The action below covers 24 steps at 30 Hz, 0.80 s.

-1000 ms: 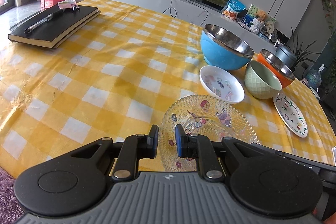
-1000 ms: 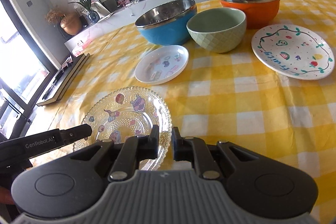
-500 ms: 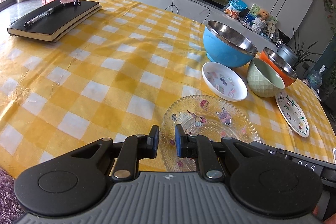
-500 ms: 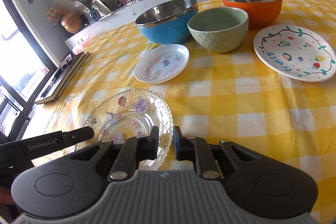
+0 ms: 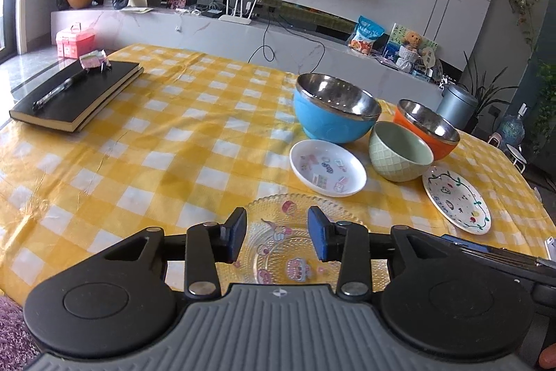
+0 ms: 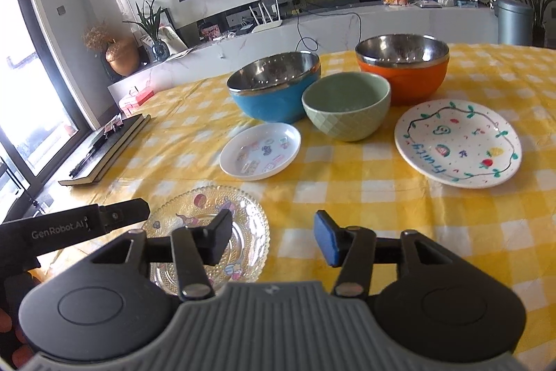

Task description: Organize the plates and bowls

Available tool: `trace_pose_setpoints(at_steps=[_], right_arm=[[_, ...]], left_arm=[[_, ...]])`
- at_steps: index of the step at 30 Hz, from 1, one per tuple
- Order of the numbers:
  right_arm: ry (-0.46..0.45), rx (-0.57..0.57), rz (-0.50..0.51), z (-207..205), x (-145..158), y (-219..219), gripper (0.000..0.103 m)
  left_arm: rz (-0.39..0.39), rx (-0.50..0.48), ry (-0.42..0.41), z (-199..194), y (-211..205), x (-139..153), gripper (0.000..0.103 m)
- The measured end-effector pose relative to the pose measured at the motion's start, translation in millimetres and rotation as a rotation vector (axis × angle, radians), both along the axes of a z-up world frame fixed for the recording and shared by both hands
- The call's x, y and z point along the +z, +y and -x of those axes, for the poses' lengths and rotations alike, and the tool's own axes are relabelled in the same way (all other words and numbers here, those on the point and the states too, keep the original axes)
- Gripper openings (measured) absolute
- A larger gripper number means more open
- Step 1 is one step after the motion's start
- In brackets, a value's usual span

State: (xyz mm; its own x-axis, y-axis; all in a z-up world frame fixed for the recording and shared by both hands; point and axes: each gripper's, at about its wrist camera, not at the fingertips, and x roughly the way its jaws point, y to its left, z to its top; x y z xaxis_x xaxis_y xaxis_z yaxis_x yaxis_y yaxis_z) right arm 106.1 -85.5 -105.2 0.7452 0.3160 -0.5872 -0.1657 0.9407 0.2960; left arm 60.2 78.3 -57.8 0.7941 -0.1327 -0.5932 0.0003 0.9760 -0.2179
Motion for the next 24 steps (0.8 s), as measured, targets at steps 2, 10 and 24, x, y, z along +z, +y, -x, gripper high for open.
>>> trace_pose_setpoints(at_steps=[2, 10, 24], right_arm=[[-0.034, -0.012, 0.009, 6, 5, -6, 0.061], [-0.114, -0.11, 0.045, 23, 16, -41, 0.079], [-0.086, -0.238, -0.071, 16, 5, -117, 0.079]], left_arm=[[-0.023, -0.012, -0.02, 3, -11, 4, 0.045], [-0.068, -0.055, -0.049, 4, -46, 14, 0.045], [-0.067, -0.204, 0.025, -21, -117, 12, 0.056]])
